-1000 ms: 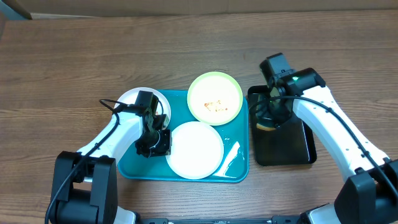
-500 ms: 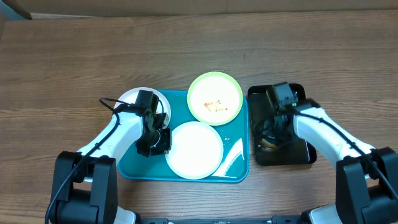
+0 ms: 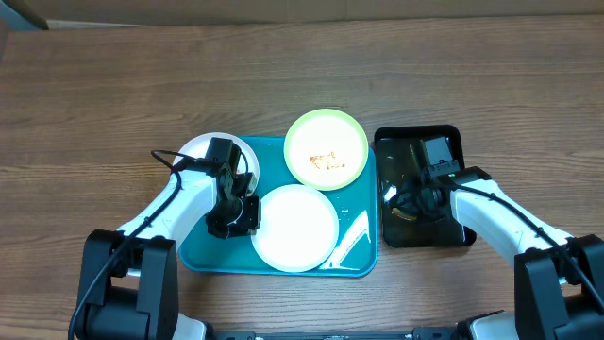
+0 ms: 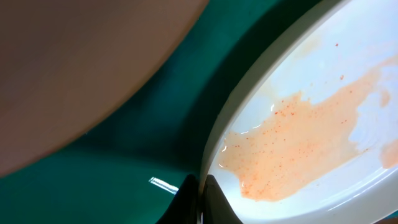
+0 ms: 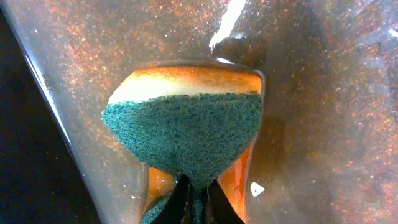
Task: Clean dirty plates on tray and stack at the side
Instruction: 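Return the sponge to the black tray with the right gripper, then lift the cleaned white plate off the teal tray with the left gripper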
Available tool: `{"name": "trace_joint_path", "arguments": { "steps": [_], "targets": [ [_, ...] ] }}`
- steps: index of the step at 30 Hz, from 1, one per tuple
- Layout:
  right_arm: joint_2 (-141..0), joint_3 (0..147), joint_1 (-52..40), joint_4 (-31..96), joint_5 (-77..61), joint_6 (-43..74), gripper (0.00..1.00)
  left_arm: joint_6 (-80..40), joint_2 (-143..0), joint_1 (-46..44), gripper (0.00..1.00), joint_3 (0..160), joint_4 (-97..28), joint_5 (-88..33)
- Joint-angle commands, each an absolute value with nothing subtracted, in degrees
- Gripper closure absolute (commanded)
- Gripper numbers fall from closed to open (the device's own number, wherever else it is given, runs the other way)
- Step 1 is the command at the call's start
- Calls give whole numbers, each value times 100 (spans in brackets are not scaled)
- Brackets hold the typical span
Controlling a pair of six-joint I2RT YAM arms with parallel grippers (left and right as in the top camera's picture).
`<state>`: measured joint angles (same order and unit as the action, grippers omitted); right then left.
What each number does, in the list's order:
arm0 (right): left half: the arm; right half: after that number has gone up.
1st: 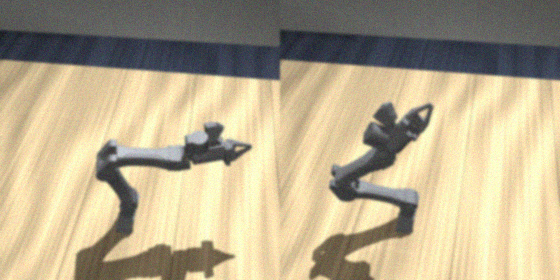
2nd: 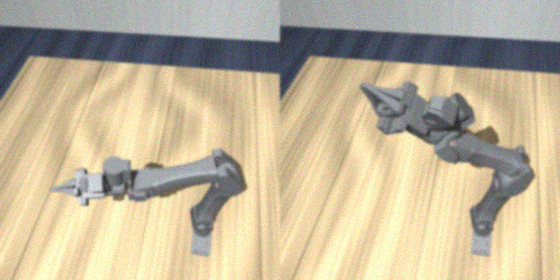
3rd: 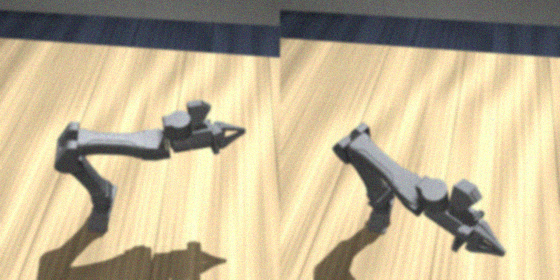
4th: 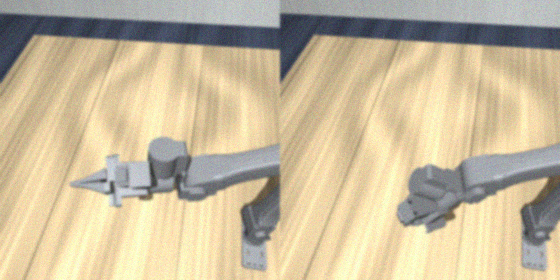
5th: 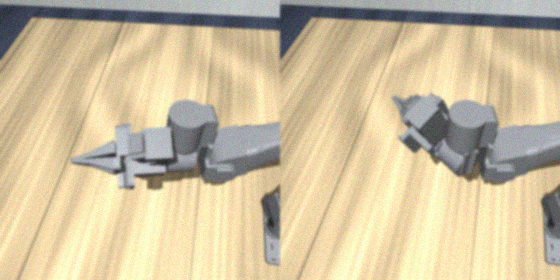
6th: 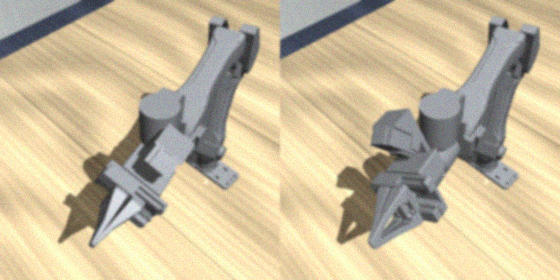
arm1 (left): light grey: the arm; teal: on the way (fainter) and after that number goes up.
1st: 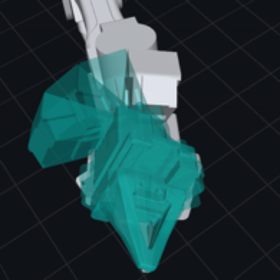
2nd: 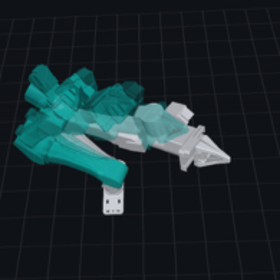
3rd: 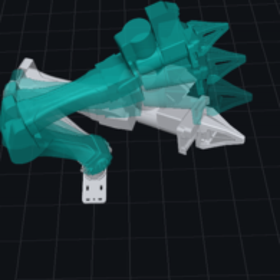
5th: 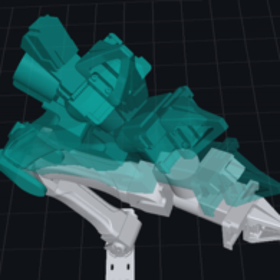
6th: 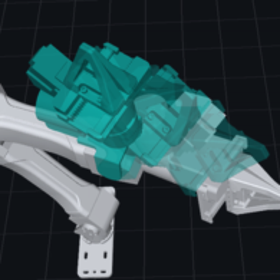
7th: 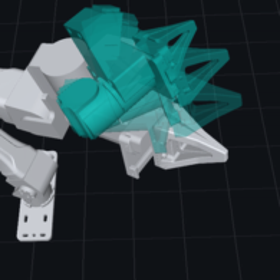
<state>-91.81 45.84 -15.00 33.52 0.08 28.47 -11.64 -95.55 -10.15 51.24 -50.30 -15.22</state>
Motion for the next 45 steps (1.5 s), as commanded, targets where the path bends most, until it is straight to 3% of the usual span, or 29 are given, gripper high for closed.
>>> {"name": "trace_joint_path", "arguments": {
  "steps": [1, 13, 30, 45],
  "targets": [
    [-9441, 4313, -1535, 3345, -355, 2829, 96, -1070, -9572, -1063, 96, 5190, -5194, -1612],
    [-9441, 4313, -1535, 3354, -355, 2829, 95, -1094, -8427, -1063, 96, 5937, -5704, -1011],
    [-9441, 4313, -1535, 3382, -357, 2832, 95, -1179, -6792, -1129, 96, 5944, -5472, 1614],
    [-9441, 4313, -1535, 3411, -355, 2832, 95, -1439, -6796, -3439, 96, 5942, -5304, 4451]
  ]
}}
